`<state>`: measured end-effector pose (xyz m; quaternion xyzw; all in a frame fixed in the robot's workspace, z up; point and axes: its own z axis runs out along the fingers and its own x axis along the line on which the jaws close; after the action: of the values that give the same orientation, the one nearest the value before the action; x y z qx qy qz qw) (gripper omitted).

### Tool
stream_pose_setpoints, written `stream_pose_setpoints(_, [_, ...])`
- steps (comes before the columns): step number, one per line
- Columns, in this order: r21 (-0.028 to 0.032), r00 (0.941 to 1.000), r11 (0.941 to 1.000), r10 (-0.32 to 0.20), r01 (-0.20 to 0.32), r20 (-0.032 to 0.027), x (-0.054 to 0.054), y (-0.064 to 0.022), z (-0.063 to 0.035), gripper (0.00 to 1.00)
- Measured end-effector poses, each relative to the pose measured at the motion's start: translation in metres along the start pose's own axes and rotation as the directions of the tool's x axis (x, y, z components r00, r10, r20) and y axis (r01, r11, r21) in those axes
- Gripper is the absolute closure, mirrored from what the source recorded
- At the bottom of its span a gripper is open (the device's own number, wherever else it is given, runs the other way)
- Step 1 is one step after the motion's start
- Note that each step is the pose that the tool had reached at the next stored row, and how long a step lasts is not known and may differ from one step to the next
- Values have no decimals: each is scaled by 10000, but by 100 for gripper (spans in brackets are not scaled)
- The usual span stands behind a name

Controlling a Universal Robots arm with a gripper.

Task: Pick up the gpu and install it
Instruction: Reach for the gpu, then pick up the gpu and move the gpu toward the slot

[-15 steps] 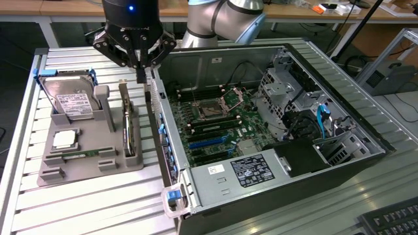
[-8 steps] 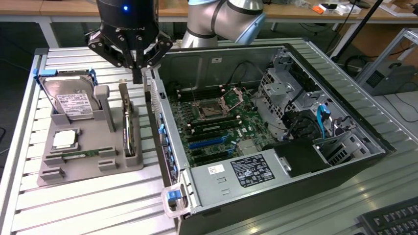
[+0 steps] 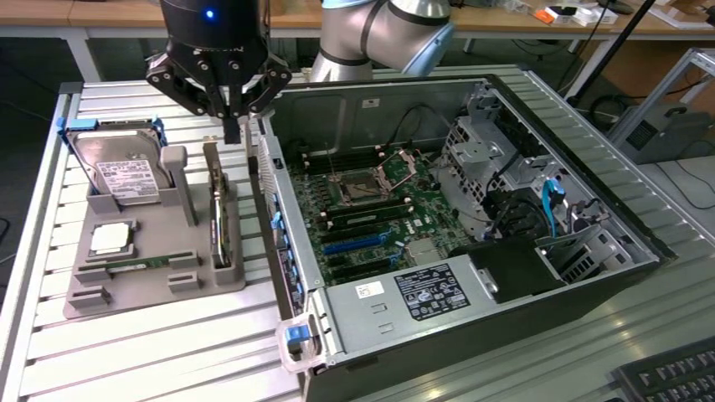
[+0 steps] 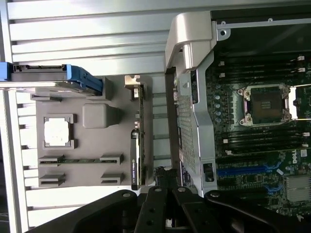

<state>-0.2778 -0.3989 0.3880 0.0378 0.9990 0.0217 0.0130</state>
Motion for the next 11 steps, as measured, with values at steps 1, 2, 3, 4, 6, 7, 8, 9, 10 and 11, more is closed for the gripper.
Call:
stream_pose_setpoints(1, [0, 10000, 10000, 0, 0, 1, 0, 0, 0, 89])
stream_pose_setpoints(2, [0, 10000, 10000, 1, -1, 0, 0, 0, 0, 89])
stream_pose_setpoints(3, [0, 10000, 10000, 0, 0, 0, 0, 0, 0, 89])
stream_pose_setpoints(4, [0, 10000, 10000, 1, -1, 1, 0, 0, 0, 89])
stream_pose_setpoints(6, [0, 10000, 10000, 0, 0, 1, 0, 0, 0, 89])
stream_pose_setpoints(7, [0, 10000, 10000, 0, 0, 0, 0, 0, 0, 89])
stream_pose_setpoints(8, [0, 10000, 10000, 1, -1, 1, 0, 0, 0, 89])
stream_pose_setpoints(9, [-1, 10000, 10000, 0, 0, 1, 0, 0, 0, 89])
stream_pose_setpoints(10, [0, 10000, 10000, 1, -1, 0, 0, 0, 0, 89])
stream_pose_setpoints(11, [0, 10000, 10000, 0, 0, 0, 0, 0, 0, 83])
